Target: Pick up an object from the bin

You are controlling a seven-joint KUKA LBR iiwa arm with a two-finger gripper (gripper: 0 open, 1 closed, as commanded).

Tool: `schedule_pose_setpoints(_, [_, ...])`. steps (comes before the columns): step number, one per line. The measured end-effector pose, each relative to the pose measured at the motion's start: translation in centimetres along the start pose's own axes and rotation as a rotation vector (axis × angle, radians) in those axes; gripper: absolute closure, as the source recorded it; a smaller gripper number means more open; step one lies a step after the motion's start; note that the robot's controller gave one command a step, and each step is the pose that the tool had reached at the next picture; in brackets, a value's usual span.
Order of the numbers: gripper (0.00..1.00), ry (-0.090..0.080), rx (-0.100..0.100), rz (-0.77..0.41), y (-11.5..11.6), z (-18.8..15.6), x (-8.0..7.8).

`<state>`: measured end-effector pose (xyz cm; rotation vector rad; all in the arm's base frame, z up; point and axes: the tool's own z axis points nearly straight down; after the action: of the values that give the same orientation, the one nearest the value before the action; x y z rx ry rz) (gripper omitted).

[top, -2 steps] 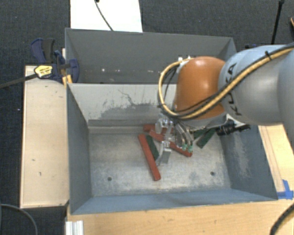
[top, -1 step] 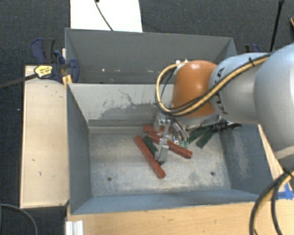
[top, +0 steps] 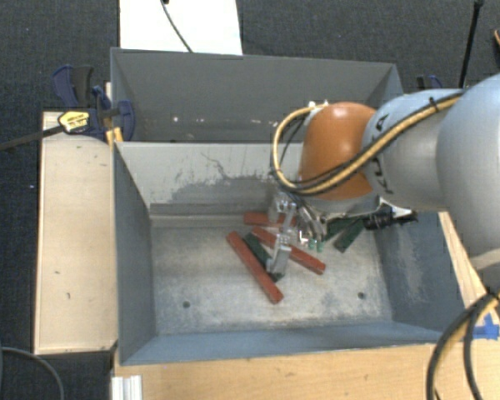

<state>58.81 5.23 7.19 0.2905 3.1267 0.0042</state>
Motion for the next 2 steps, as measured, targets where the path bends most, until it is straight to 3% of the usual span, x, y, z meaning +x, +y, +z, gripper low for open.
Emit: schedule_pose_setpoints(2, [0.0,0.002,0.001,0.02,-2.3,0.0,1.1])
